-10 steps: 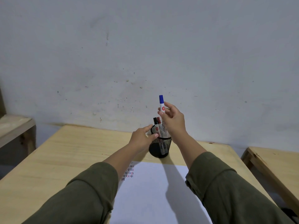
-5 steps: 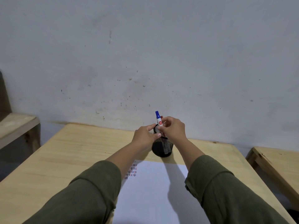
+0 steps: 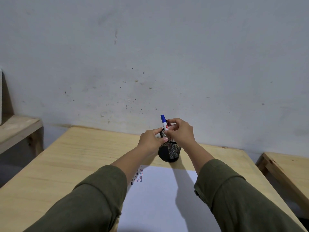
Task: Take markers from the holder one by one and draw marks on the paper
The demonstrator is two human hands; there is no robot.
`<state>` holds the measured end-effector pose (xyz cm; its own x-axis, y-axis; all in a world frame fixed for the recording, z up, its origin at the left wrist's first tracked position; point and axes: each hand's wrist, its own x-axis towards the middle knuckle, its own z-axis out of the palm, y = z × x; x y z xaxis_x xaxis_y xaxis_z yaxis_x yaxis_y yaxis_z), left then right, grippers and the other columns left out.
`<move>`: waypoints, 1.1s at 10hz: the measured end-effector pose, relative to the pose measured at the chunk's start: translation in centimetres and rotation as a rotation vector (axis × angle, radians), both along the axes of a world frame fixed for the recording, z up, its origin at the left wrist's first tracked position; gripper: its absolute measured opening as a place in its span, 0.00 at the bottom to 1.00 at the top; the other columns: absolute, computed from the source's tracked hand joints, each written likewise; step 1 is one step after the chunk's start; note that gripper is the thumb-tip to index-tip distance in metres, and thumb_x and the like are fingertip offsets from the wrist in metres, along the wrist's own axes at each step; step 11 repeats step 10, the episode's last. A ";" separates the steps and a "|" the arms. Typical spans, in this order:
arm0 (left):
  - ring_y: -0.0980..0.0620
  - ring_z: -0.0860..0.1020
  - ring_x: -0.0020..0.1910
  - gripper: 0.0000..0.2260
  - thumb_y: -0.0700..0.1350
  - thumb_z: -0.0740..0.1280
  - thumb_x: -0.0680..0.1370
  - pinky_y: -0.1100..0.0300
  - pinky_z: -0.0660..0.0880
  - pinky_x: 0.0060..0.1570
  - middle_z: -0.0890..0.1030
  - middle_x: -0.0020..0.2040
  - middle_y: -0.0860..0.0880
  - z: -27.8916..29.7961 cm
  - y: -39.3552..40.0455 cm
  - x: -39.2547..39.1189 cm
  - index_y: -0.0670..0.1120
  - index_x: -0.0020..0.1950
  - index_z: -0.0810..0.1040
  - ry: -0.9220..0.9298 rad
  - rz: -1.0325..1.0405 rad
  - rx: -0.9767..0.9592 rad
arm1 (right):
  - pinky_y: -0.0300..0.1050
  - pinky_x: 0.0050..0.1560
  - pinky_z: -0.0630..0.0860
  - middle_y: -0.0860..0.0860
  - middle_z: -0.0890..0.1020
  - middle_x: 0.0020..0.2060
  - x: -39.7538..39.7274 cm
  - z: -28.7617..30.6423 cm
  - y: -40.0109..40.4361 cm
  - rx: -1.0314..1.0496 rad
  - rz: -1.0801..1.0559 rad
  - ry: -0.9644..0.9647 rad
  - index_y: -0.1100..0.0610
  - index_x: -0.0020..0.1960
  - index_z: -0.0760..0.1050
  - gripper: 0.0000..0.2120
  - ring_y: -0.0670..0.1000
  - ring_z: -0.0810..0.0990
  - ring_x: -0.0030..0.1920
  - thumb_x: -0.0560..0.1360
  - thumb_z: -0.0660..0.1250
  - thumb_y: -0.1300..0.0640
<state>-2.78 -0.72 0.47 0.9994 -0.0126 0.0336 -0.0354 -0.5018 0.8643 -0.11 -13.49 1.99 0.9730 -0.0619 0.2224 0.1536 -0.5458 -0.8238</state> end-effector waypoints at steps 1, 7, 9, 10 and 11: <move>0.49 0.66 0.72 0.25 0.47 0.69 0.74 0.62 0.63 0.65 0.72 0.70 0.47 0.0 0.0 -0.1 0.49 0.70 0.69 0.001 0.003 -0.004 | 0.25 0.31 0.70 0.46 0.79 0.33 -0.1 0.2 0.0 0.027 0.004 -0.005 0.55 0.55 0.78 0.17 0.42 0.77 0.36 0.68 0.73 0.63; 0.49 0.68 0.70 0.24 0.48 0.69 0.74 0.63 0.64 0.62 0.73 0.69 0.48 -0.2 0.1 0.2 0.51 0.70 0.70 -0.007 -0.001 -0.011 | 0.47 0.48 0.80 0.55 0.84 0.37 0.3 -0.4 -0.1 0.027 0.033 0.057 0.56 0.57 0.76 0.22 0.51 0.82 0.41 0.64 0.74 0.65; 0.49 0.68 0.71 0.24 0.47 0.69 0.74 0.63 0.63 0.63 0.72 0.70 0.47 -0.4 0.0 0.1 0.50 0.70 0.69 -0.022 -0.008 -0.004 | 0.24 0.34 0.69 0.54 0.86 0.40 0.0 -0.1 -0.2 -0.013 0.018 0.010 0.54 0.55 0.77 0.15 0.48 0.79 0.43 0.69 0.67 0.64; 0.48 0.67 0.71 0.24 0.48 0.68 0.75 0.62 0.63 0.64 0.72 0.70 0.46 0.0 0.0 -0.4 0.49 0.71 0.68 -0.035 0.022 -0.003 | 0.31 0.40 0.70 0.50 0.83 0.39 -0.4 0.3 -0.3 0.039 -0.027 -0.010 0.52 0.54 0.78 0.13 0.48 0.79 0.44 0.71 0.67 0.62; 0.48 0.67 0.71 0.24 0.48 0.68 0.75 0.62 0.63 0.64 0.72 0.70 0.46 0.0 0.0 -0.4 0.49 0.71 0.68 -0.035 0.022 -0.003 | 0.31 0.40 0.70 0.50 0.83 0.39 -0.4 0.3 -0.3 0.039 -0.027 -0.010 0.52 0.54 0.78 0.13 0.48 0.79 0.44 0.71 0.67 0.62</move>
